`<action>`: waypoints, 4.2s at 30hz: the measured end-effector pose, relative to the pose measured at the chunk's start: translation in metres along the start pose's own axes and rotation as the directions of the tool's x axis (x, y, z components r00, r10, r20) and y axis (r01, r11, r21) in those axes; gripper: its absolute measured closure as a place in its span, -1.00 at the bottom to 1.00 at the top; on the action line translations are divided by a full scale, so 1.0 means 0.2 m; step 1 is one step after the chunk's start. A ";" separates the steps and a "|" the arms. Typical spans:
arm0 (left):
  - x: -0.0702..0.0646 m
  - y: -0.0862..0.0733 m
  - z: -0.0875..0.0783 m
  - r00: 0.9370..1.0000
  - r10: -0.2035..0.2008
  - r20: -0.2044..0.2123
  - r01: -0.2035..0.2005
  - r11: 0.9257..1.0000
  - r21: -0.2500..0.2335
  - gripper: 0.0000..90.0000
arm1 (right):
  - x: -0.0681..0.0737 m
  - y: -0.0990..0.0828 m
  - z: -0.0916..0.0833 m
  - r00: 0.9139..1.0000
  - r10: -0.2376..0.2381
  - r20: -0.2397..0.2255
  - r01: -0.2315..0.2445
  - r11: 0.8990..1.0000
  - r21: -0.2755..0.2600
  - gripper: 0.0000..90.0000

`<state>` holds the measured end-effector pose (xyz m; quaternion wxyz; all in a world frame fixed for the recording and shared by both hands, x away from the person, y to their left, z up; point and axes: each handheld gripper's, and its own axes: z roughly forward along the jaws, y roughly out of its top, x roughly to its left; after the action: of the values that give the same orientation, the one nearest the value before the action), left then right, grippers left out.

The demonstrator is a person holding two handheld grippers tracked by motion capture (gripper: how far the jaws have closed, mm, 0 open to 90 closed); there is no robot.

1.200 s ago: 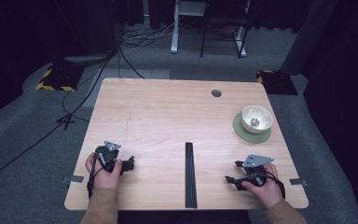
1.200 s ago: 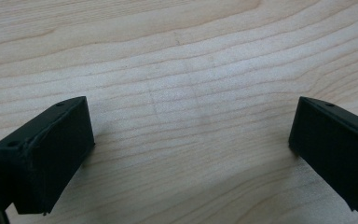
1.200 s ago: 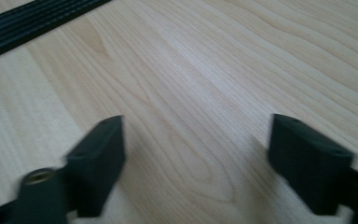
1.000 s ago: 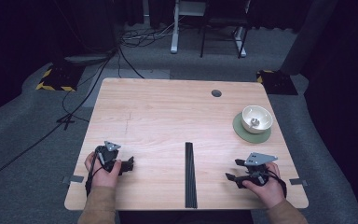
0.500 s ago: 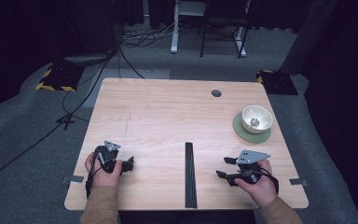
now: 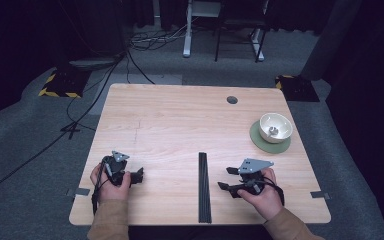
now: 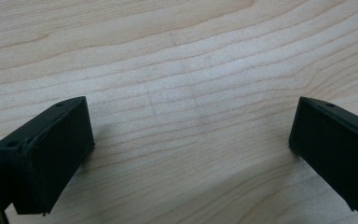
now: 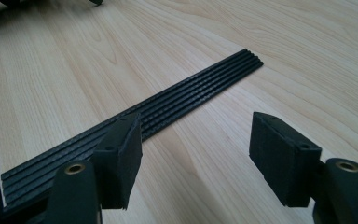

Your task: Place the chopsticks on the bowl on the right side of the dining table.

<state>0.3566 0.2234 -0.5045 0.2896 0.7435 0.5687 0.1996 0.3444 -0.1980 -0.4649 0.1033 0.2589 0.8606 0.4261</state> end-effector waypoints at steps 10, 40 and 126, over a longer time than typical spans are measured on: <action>0.00 0.00 0.00 1.000 0.002 -0.002 -0.002 1.000 -0.001 -1.00 | 0.06 0.02 0.11 1.000 -0.016 -0.023 0.016 1.000 0.014 -0.22; 0.00 0.00 0.00 1.000 0.003 -0.002 -0.003 1.000 -0.001 -1.00 | 0.12 -0.04 0.21 0.999 -0.040 -0.002 0.040 0.996 0.079 -0.28; 0.00 0.00 0.00 1.000 0.004 -0.002 -0.004 1.000 -0.001 -1.00 | -0.18 -0.04 -0.13 0.982 0.093 0.162 -0.100 0.994 0.040 0.93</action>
<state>0.3570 0.2235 -0.5045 0.2891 0.7442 0.5676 0.2011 0.3615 -0.2390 -0.4560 0.1452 0.3362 0.8460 0.3876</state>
